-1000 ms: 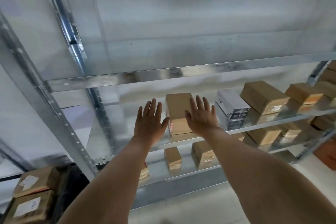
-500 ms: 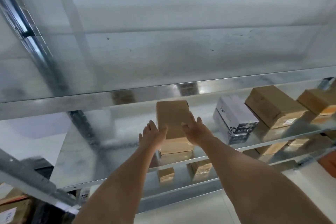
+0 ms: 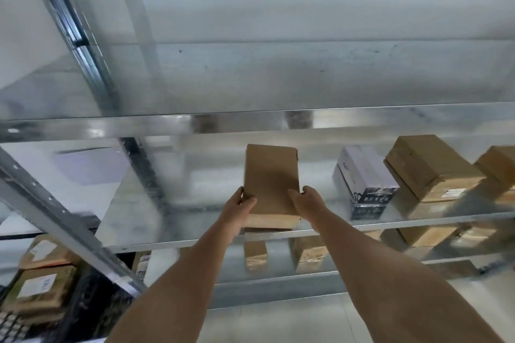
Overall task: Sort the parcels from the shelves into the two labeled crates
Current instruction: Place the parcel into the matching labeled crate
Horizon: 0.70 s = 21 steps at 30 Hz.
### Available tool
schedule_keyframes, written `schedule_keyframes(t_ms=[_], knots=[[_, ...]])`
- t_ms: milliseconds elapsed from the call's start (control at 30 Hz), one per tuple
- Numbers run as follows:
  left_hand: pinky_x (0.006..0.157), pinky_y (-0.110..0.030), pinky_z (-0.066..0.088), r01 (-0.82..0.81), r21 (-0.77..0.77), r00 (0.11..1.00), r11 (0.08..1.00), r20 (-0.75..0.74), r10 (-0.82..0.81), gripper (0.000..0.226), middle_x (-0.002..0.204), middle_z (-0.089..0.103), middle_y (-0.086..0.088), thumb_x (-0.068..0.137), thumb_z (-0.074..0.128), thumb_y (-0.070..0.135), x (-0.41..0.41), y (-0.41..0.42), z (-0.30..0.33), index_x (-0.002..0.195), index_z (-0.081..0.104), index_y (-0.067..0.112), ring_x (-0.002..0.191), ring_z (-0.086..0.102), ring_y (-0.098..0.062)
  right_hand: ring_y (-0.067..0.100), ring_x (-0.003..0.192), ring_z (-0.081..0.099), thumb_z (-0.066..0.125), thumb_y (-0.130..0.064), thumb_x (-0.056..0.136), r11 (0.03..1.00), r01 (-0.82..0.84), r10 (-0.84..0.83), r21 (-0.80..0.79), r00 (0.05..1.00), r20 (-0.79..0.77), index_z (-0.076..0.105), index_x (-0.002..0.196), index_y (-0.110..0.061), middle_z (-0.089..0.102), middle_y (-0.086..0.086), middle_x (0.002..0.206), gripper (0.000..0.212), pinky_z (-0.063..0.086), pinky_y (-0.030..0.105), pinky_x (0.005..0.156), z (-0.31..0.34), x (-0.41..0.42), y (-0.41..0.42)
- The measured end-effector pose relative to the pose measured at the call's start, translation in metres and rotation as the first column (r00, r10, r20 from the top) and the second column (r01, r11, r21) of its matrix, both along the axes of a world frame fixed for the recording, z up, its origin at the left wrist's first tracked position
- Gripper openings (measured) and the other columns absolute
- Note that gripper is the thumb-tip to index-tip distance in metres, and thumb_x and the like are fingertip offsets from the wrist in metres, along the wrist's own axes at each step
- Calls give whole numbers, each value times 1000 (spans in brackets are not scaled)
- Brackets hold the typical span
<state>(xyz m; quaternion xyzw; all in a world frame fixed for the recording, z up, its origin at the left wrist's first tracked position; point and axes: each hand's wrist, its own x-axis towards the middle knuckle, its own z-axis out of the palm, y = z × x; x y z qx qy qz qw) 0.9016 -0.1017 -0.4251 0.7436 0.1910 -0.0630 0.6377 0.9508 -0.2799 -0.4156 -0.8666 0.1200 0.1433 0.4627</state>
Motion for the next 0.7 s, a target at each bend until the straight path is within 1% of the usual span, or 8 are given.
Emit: schedule_keyframes(t_ms=[100,200,267,367,433,533,600,700], knots=[[83,-32,43,-48,-55,999,997,22,50,26,108,63,2,98,59,12,-28,-12,9,102,57,38,99,56,-19,26,102,59,55,-34,98,990,28,-32,139,999,24,51,136,-9,55,13,130,45,50,35,79,2,-24,-11],[97,-33,44,-89,-72,993,993,67,94,62,133,59,2,95,66,14,-56,-22,14,150,41,26,116,59,-18,23,103,58,58,-29,99,967,32,-48,253,997,58,45,138,-11,56,8,127,45,48,28,69,8,-50,-28],[95,-30,45,-110,-68,988,992,105,117,60,120,64,10,92,67,7,-75,-28,17,146,48,24,114,60,-18,22,103,57,58,-26,100,955,11,-35,297,997,74,44,137,-12,57,6,124,42,48,27,70,12,-66,-39],[83,-23,51,-103,-62,980,993,167,112,39,84,71,27,90,67,0,-100,-39,29,101,66,38,97,66,-16,21,103,58,59,-25,100,928,-24,-19,372,993,113,46,136,-14,57,4,121,40,50,25,72,19,-88,-53],[77,-15,54,-117,-89,972,989,194,132,42,94,72,25,88,71,1,-114,-45,38,111,65,35,96,68,-10,19,101,61,63,-28,98,907,-48,-21,417,987,157,47,135,-16,59,3,122,42,51,25,71,24,-100,-61],[91,-27,55,-140,-146,961,979,220,170,59,123,69,9,85,74,3,-129,-52,49,137,58,24,110,68,-17,15,99,62,66,-34,95,889,-80,-21,450,977,214,47,133,-20,60,1,122,44,51,27,76,35,-114,-70],[98,-35,54,-133,-144,955,980,247,166,60,130,66,7,85,76,5,-136,-55,55,140,57,23,112,68,-17,18,101,63,68,-34,94,881,-88,-35,464,967,251,49,131,-21,61,0,121,43,53,30,80,42,-120,-73],[94,-33,54,-112,-151,943,982,295,152,52,126,69,10,85,77,8,-146,-56,63,130,65,30,104,70,-12,23,106,65,71,-32,92,863,-94,-66,496,953,296,50,130,-19,62,2,123,45,57,37,88,50,-130,-76]])
